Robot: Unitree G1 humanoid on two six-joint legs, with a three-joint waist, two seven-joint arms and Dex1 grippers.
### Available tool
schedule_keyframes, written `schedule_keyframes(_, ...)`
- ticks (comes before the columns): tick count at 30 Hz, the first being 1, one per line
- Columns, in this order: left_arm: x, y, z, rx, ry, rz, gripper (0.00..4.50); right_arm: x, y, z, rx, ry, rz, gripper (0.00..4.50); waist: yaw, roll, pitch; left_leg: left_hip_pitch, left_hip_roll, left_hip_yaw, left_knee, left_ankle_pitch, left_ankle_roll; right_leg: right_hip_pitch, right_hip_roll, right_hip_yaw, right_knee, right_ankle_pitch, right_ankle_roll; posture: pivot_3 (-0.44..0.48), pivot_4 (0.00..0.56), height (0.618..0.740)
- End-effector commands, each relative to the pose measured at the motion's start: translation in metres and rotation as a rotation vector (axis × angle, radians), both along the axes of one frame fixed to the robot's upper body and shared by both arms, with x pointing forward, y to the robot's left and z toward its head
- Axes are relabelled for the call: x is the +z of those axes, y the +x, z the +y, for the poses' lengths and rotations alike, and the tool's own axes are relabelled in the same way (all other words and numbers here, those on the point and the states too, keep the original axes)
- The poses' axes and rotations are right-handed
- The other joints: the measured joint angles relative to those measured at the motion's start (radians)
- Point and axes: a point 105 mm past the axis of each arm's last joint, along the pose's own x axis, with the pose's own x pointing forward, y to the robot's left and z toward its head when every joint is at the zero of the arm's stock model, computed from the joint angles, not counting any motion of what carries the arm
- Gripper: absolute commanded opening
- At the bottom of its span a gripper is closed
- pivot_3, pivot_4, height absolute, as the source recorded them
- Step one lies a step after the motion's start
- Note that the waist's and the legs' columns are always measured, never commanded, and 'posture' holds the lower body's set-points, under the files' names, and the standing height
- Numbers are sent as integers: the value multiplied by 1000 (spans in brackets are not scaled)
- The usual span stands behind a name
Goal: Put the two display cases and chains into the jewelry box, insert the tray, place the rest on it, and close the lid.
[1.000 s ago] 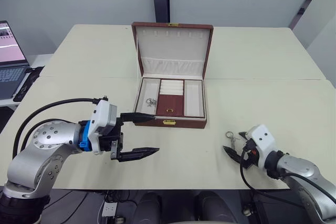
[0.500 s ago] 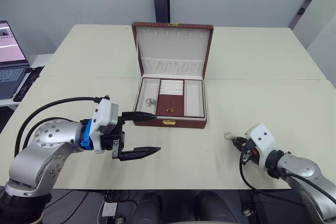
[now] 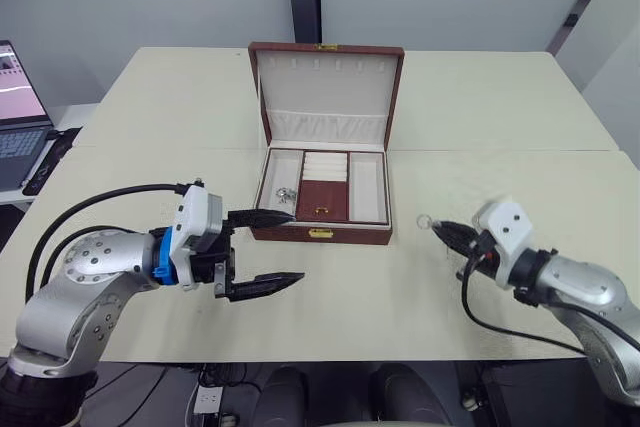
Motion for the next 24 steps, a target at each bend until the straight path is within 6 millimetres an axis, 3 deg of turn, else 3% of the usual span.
schedule_keyframes(1,10,1,2,29,-26,-41,4500,24,6,21,78,22,-63,24,0,0,0,0,0,0,0,0,0,0,0,0,0,0,0,0,150,740)
schedule_keyframes(10,8,-1,2,66,-42,-47,4500,51,33,68,211,32,-108,24,0,0,0,-1,1,-1,0,0,0,-1,-1,0,1,0,0,0,150,740)
schedule_keyframes(17,8,-4,3,98,-59,-47,4500,39,47,82,237,-14,-85,24,2,0,0,-2,0,-1,0,0,0,-2,-2,-1,0,0,0,0,150,740)
schedule_keyframes(24,9,-7,7,125,-61,-49,4500,18,64,75,163,-65,-45,24,0,0,0,-2,1,-1,0,0,0,-2,-2,-1,1,0,0,0,150,740)
